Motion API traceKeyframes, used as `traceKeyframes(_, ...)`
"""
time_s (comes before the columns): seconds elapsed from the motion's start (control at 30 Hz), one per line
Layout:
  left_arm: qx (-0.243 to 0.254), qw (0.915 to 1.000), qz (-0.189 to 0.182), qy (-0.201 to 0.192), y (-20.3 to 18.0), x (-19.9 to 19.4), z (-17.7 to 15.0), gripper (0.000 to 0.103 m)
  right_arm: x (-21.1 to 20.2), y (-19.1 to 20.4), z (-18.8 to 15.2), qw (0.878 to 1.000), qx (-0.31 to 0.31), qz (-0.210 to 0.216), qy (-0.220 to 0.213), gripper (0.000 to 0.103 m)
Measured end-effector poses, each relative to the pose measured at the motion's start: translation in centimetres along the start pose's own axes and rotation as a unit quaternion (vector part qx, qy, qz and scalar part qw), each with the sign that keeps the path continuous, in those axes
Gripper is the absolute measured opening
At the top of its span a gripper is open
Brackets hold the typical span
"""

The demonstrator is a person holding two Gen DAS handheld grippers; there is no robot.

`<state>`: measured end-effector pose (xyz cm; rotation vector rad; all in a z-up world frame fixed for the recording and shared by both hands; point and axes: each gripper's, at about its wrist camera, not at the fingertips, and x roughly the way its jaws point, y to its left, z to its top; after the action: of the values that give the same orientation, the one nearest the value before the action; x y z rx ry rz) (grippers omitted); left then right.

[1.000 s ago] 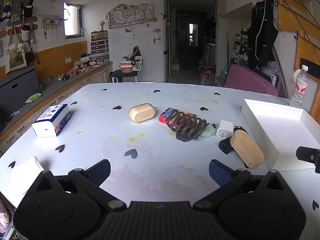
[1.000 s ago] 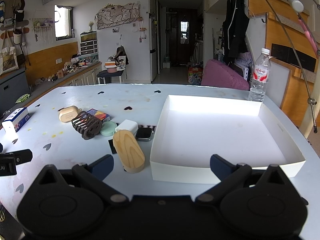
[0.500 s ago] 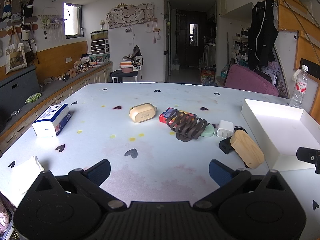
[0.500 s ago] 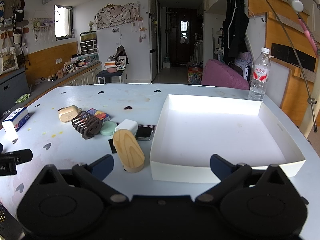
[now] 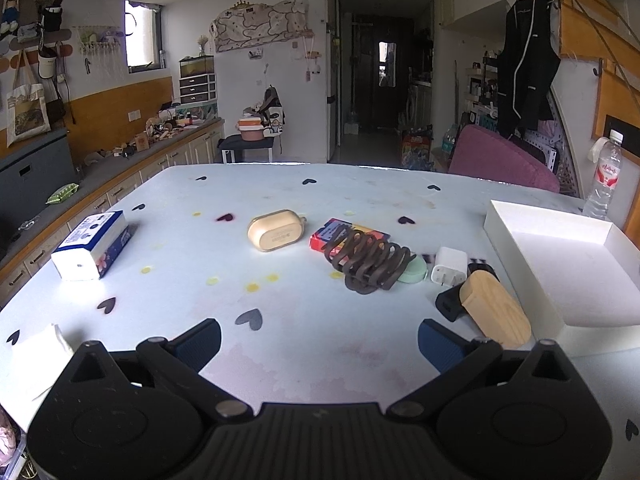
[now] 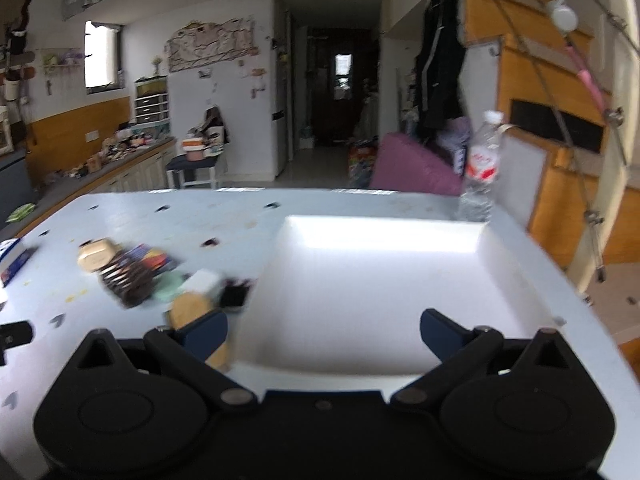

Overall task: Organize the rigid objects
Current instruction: 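Grasp the wooden oval block with the left gripper and lift it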

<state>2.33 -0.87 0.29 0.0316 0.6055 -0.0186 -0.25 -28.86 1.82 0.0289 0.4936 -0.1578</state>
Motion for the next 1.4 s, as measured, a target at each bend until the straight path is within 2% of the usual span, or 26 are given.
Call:
traceKeyframes(0.23, 0.009, 0.9998, -0.004, 0.015, -1.7, 2.5, 0.3, 0.103, 1.7, -7.0, 1.2, 0.999, 0.029, -0.045, -0.004, 0.103)
traceKeyframes(0.37, 0.014, 0.9997, -0.010, 0.019, -2.6, 3.2, 0.6, 0.103, 3.7, -12.3, 1.5, 0.994, 0.051, -0.099, 0.018, 0.103)
traceKeyframes(0.53, 0.024, 0.9992, -0.015, 0.028, -4.2, 4.3, 0.9, 0.103, 5.8, -17.2, 1.3, 0.989, 0.071, -0.119, 0.052, 0.103)
traceKeyframes(0.6, 0.028, 0.9990, -0.017, 0.032, -4.8, 4.6, 1.1, 0.103, 6.9, -18.8, 0.9, 0.988, 0.081, -0.110, 0.074, 0.096)
traceKeyframes(0.67, 0.031, 0.9987, -0.020, 0.035, -5.3, 4.9, 1.3, 0.103, 8.3, -19.9, 0.4, 0.987, 0.093, -0.093, 0.098, 0.080)
traceKeyframes(0.8, 0.033, 0.9982, -0.032, 0.040, -6.3, 5.4, 1.7, 0.103, 9.9, -20.6, -0.2, 0.985, 0.102, -0.058, 0.130, 0.064)
traceKeyframes(0.97, 0.037, 0.9970, -0.049, 0.047, -7.4, 6.0, 1.9, 0.103, 11.7, -21.1, -0.7, 0.980, 0.111, -0.024, 0.162, 0.033)
traceKeyframes(1.23, 0.035, 0.9940, -0.079, 0.067, -8.9, 7.2, 1.8, 0.102, 12.9, -21.4, -1.3, 0.976, 0.091, -0.033, 0.197, 0.007)
traceKeyframes(1.4, 0.066, 0.9907, -0.105, 0.057, -10.4, 7.7, 1.7, 0.100, 12.7, -21.2, -1.5, 0.976, 0.079, -0.036, 0.198, 0.006)
